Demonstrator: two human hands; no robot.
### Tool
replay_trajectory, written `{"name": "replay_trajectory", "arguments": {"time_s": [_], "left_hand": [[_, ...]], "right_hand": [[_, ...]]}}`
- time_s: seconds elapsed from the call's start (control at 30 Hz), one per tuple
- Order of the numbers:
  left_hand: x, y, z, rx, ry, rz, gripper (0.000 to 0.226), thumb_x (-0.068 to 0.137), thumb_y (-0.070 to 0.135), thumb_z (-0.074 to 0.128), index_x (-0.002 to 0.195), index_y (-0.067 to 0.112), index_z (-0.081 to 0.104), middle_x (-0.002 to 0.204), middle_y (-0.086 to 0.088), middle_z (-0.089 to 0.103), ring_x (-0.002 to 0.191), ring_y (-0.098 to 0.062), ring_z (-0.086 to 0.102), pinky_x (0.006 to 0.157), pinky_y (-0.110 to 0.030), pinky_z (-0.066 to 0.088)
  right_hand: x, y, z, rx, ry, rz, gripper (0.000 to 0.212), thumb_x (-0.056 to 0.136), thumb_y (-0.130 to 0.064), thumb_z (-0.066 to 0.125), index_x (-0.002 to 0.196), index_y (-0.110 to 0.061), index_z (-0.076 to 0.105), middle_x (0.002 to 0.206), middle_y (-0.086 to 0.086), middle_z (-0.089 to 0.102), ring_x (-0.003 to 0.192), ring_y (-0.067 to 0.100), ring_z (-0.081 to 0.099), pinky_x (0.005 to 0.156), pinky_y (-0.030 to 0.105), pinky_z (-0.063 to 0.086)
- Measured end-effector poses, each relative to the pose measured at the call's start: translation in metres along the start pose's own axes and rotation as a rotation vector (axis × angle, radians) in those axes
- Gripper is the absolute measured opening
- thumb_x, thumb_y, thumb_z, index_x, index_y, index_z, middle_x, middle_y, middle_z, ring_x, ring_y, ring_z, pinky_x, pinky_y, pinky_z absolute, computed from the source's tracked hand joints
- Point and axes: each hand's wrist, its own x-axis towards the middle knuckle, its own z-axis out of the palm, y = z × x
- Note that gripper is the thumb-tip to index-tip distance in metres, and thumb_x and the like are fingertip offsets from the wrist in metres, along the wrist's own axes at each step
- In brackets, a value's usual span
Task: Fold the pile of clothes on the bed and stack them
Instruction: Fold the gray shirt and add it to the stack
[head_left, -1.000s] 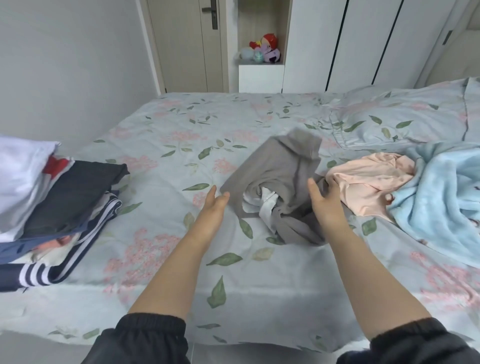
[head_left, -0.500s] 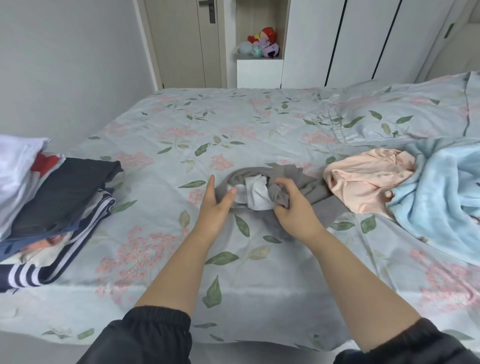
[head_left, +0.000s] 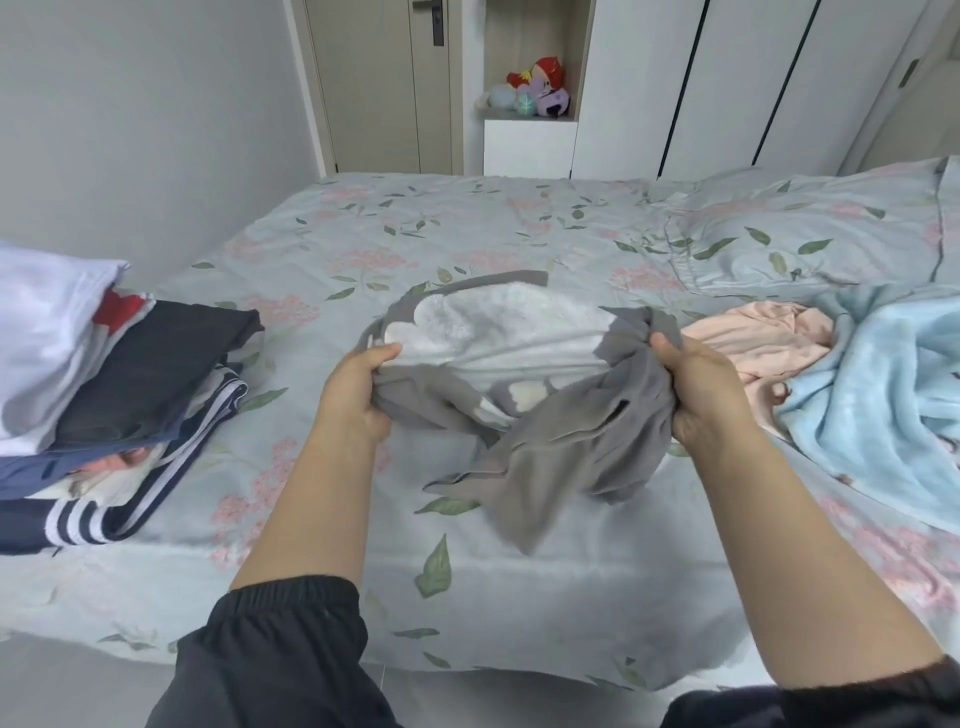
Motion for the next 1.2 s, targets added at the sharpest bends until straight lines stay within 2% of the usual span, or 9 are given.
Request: {"name": "replay_trajectory", "arguments": {"time_s": [0.1,0.2,0.47,0.6,0.67,0.77,0.9,1.1,1.2], "left_hand": [[0.013,-0.011,-0.012,0.204,0.374,0.099,0.075,0.09,0.01,0.06,0.152,0.018,0.019,0.141,-0.005,0.044,0.12,-0.025,0.049,0.093,-0.035,0.043],[0.016,-0.02,-0.009,0.663,0.302,0.278,0.075,0.088,0.018,0.063,0.151,0.018,0.022,0.149,-0.007,0.036,0.129,-0.022,0.043,0.1,-0.029,0.036],[-0.001,-0.058,0.003,1.582,-0.408,0.386,0.05,0.082,0.052,0.065,0.13,0.044,0.051,0.159,0.012,0.014,0.147,-0.013,-0.007,0.118,-0.048,0.0],[-0.005,-0.063,0.01,1.457,-0.55,0.444,0.017,0.073,0.033,0.081,0.084,0.03,0.068,0.147,0.007,0.041,0.143,-0.01,0.019,0.117,-0.041,0.013],[-0.002,-0.064,0.011,1.457,-0.457,0.555,0.009,0.076,0.016,0.078,0.075,0.012,0.069,0.121,-0.003,0.065,0.126,-0.018,0.047,0.106,-0.035,0.032],[-0.002,-0.053,0.012,1.2,-0.061,0.675,0.008,0.086,0.011,0.064,0.082,0.009,0.07,0.088,-0.007,0.07,0.085,-0.019,0.059,0.08,-0.027,0.043],[0.005,-0.028,-0.001,0.835,0.437,0.685,0.016,0.095,0.01,0.052,0.095,0.004,0.067,0.091,-0.01,0.066,0.092,-0.027,0.06,0.068,-0.019,0.034],[0.001,-0.032,0.004,1.097,0.293,0.807,0.05,0.084,-0.01,0.039,0.126,0.006,0.059,0.128,-0.013,0.058,0.124,-0.028,0.046,0.107,-0.034,0.037],[-0.005,-0.037,0.011,1.27,0.044,1.003,0.053,0.079,-0.01,0.047,0.127,0.009,0.06,0.136,-0.011,0.052,0.134,-0.028,0.035,0.114,-0.035,0.025]], "right_hand": [[0.013,0.024,-0.016,-0.224,0.316,-0.001,0.051,0.095,-0.016,0.054,0.142,-0.005,0.037,0.118,0.007,0.055,0.105,0.02,0.055,0.085,0.026,0.049],[0.017,0.035,-0.015,-0.67,0.291,-0.188,0.059,0.095,-0.028,0.052,0.144,-0.003,0.03,0.131,0.013,0.047,0.12,0.026,0.047,0.102,0.033,0.038],[-0.002,0.047,-0.006,-1.682,-0.632,-0.189,0.072,0.073,-0.037,0.078,0.136,-0.023,0.047,0.144,0.009,0.038,0.135,0.029,0.031,0.111,0.04,0.026],[0.003,0.048,-0.015,-1.45,-0.496,-0.366,0.015,0.086,-0.021,0.067,0.084,-0.006,0.068,0.081,0.002,0.065,0.08,0.009,0.06,0.074,0.034,0.043],[0.006,0.041,-0.021,-1.256,-0.368,-0.363,0.031,0.091,-0.013,0.059,0.061,-0.009,0.055,0.056,-0.004,0.048,0.053,0.001,0.044,0.061,0.029,0.031],[0.018,0.026,-0.039,-0.901,0.136,-0.372,0.027,0.094,-0.008,0.051,0.073,0.006,0.059,0.069,0.008,0.05,0.069,0.014,0.044,0.063,0.031,0.031],[0.033,0.01,-0.074,-0.728,0.618,-0.211,0.028,0.095,-0.009,0.045,0.104,0.012,0.062,0.098,0.027,0.06,0.096,0.03,0.056,0.078,0.031,0.034],[0.023,0.014,-0.047,-0.791,0.461,-0.431,0.056,0.088,0.001,0.046,0.141,0.0,0.031,0.144,0.013,0.036,0.136,0.021,0.031,0.109,0.021,0.019],[0.005,0.017,-0.018,-0.974,-0.187,-0.503,0.057,0.086,-0.02,0.066,0.138,-0.014,0.044,0.137,-0.002,0.046,0.128,0.005,0.039,0.103,0.008,0.027]]}}
